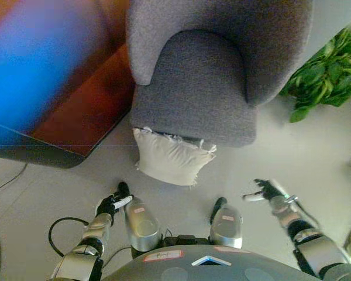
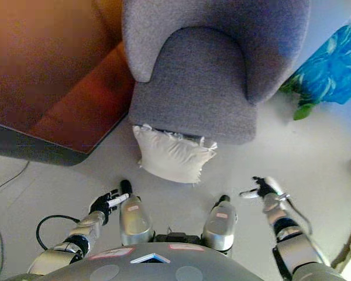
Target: Pick up the pillow and put it on the sofa.
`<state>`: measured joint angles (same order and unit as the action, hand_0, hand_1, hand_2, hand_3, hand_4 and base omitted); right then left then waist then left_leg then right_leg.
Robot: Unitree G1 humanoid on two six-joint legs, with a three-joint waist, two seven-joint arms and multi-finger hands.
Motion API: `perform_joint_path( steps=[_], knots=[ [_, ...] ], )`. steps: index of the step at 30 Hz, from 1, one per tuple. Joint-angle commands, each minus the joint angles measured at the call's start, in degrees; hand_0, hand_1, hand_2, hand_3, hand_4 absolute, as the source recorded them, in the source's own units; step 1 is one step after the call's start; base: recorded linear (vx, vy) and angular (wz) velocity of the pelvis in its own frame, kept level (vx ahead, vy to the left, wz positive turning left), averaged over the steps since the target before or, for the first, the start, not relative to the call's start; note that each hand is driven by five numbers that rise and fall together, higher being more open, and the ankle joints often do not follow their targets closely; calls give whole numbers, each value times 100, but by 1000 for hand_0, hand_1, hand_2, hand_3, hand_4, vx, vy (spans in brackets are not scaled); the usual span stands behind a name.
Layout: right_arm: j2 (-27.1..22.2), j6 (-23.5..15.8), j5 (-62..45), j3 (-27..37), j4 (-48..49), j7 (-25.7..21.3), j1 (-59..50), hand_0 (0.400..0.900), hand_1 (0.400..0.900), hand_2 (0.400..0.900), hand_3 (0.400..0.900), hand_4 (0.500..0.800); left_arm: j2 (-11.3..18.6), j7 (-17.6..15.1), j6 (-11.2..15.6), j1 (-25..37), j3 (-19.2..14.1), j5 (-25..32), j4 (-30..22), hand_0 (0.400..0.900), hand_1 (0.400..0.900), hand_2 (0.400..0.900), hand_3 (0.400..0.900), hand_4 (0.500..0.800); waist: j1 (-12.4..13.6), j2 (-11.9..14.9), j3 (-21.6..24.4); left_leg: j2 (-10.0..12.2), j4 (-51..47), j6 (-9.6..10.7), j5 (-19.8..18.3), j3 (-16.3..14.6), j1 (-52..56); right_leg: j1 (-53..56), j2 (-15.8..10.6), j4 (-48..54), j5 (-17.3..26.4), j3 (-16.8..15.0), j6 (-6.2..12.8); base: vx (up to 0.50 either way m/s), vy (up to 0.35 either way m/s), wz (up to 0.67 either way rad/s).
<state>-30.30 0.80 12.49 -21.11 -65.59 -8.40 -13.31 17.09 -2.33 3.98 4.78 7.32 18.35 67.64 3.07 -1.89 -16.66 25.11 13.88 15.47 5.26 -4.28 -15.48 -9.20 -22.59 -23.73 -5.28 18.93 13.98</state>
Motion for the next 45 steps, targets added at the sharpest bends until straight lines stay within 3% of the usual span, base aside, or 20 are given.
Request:
perform_joint_path(
  steps=[1,6,14,29,45],
  knots=[
    [-86,34,328,33,182,-140,-1039,900,900,900,900,800,753,4,27,256,267,153,-117,900,900,900,900,800,374,32,-165,152,149,-87,196,211,-35,-352,-582,29,442,-229,-39,-63,-31,19],
    [-409,266,107,-342,165,350,-2213,900,900,900,900,800,978,-8,-143,430,301,567,-406,900,900,900,900,800,623,-88,-476,17,475,-93,209,530,-635,-793,-741,-358,349,-313,-32,-69,5,16],
    [-464,540,-511,-664,124,706,-3200,900,900,900,900,800,1134,-51,-116,424,221,712,-417,900,900,900,900,800,830,-183,-699,-208,1189,-170,-30,822,-1481,-1586,-847,-1043,84,-684,-84,-51,35,6],
    [-771,699,-716,-919,-28,925,-3919,900,900,900,900,800,1143,19,-49,489,260,1122,-342,900,900,900,900,800,731,-441,-978,-484,2283,-343,-669,887,-2246,-2839,-1008,-2198,-148,-1417,-65,-30,47,5],
    [-1165,644,-627,-1151,-113,1063,-4565,900,900,900,900,800,996,7,141,414,346,1550,-569,900,900,900,900,800,702,-694,-1297,-689,2587,-443,-762,961,-2866,-3639,-953,-2630,-177,-1776,-87,-19,24,3]
  ],
)
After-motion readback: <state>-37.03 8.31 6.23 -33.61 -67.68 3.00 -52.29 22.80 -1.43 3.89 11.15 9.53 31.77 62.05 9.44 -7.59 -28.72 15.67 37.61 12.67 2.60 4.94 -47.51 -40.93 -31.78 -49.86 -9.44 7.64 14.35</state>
